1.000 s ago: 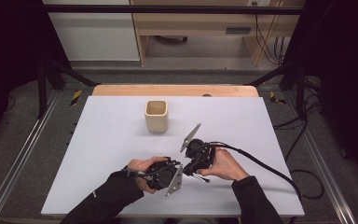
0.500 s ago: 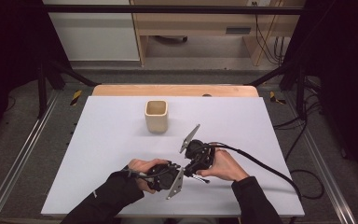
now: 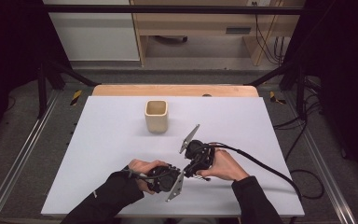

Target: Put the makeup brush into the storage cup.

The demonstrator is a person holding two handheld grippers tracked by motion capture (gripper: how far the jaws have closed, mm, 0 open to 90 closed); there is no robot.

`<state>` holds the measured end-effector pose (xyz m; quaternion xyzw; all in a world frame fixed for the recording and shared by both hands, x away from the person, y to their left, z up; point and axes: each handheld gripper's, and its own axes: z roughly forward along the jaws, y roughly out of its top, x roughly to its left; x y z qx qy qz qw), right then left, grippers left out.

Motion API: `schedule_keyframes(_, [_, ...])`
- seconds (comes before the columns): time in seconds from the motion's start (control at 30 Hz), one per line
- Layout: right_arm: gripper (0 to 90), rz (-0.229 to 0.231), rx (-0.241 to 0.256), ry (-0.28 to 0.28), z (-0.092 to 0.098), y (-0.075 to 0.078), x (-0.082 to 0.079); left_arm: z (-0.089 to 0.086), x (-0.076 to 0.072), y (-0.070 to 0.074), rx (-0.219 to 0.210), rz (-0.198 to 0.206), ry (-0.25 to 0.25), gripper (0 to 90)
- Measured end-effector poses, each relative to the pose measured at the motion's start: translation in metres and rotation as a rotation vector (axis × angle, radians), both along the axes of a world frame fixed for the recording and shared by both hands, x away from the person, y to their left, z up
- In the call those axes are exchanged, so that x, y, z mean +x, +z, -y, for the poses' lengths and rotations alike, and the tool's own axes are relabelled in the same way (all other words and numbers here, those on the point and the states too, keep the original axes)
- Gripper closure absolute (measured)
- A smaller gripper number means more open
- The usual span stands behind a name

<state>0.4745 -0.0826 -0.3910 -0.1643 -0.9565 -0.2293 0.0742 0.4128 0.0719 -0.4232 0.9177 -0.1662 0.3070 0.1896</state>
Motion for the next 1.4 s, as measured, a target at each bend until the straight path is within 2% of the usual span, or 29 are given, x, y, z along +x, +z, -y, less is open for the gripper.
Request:
schedule_keyframes(0.3, [79.1,0.029,0.013,-0.015,0.004,0.003,-0.001,-0.006,0.001,-0.001,-0.012,-0.028,0.031,83.3])
schedule_keyframes(0.33, [77.0,0.054,0.036,-0.028,0.006,0.007,-0.001,-0.008,0.002,-0.002,-0.015,-0.034,0.042,83.3])
schedule_keyframes(0.37, [77.0,0.054,0.036,-0.028,0.006,0.007,-0.001,-0.008,0.002,-0.002,-0.015,-0.034,0.042,83.3])
schedule_keyframes(0.43, [73.8,0.09,0.056,-0.044,0.012,0.013,0.0,-0.013,0.003,-0.003,-0.035,-0.057,0.071,83.3])
schedule_keyframes(0.53, [70.0,0.131,0.084,-0.084,0.017,0.019,0.0,-0.018,0.003,-0.003,-0.054,-0.069,0.092,83.3])
schedule_keyframes(0.6, [68.7,0.147,0.095,-0.089,0.019,0.021,0.001,-0.019,0.003,-0.003,-0.061,-0.074,0.097,83.3])
schedule_keyframes(0.7, [61.6,0.219,0.139,-0.143,0.027,0.026,0.002,-0.025,0.003,-0.003,-0.087,-0.082,0.12,83.2])
schedule_keyframes(0.77, [61.0,0.228,0.149,-0.157,0.029,0.027,0.002,-0.027,0.003,-0.003,-0.095,-0.089,0.129,83.2])
schedule_keyframes(0.8, [55.9,0.256,0.18,-0.196,0.033,0.029,0.002,-0.03,0.003,-0.004,-0.114,-0.103,0.147,83.2])
schedule_keyframes(0.87, [53.0,0.288,0.207,-0.22,0.038,0.03,0.003,-0.033,0.003,-0.004,-0.131,-0.113,0.163,83.2])
schedule_keyframes(0.93, [48.4,0.312,0.231,-0.257,0.042,0.032,0.004,-0.036,0.004,-0.004,-0.14,-0.125,0.182,83.2])
schedule_keyframes(0.97, [48.4,0.312,0.231,-0.257,0.042,0.032,0.004,-0.036,0.004,-0.004,-0.14,-0.125,0.182,83.2])
schedule_keyframes(1.0, [44.4,0.328,0.252,-0.288,0.047,0.032,0.004,-0.038,0.004,-0.005,-0.165,-0.141,0.198,83.2])
schedule_keyframes(1.03, [44.4,0.328,0.252,-0.288,0.047,0.032,0.004,-0.038,0.004,-0.005,-0.165,-0.141,0.198,83.2])
schedule_keyframes(1.1, [37.7,0.361,0.276,-0.337,0.054,0.033,0.005,-0.042,0.004,-0.005,-0.196,-0.167,0.225,83.2])
schedule_keyframes(1.17, [35.4,0.389,0.284,-0.359,0.059,0.032,0.005,-0.043,0.005,-0.005,-0.206,-0.18,0.238,83.2])
schedule_keyframes(1.23, [34.3,0.394,0.29,-0.373,0.062,0.032,0.005,-0.044,0.005,-0.006,-0.213,-0.185,0.246,83.2])
schedule_keyframes(1.4, [27.0,0.431,0.324,-0.454,0.075,0.028,0.005,-0.047,0.005,-0.008,-0.279,-0.225,0.292,83.2])
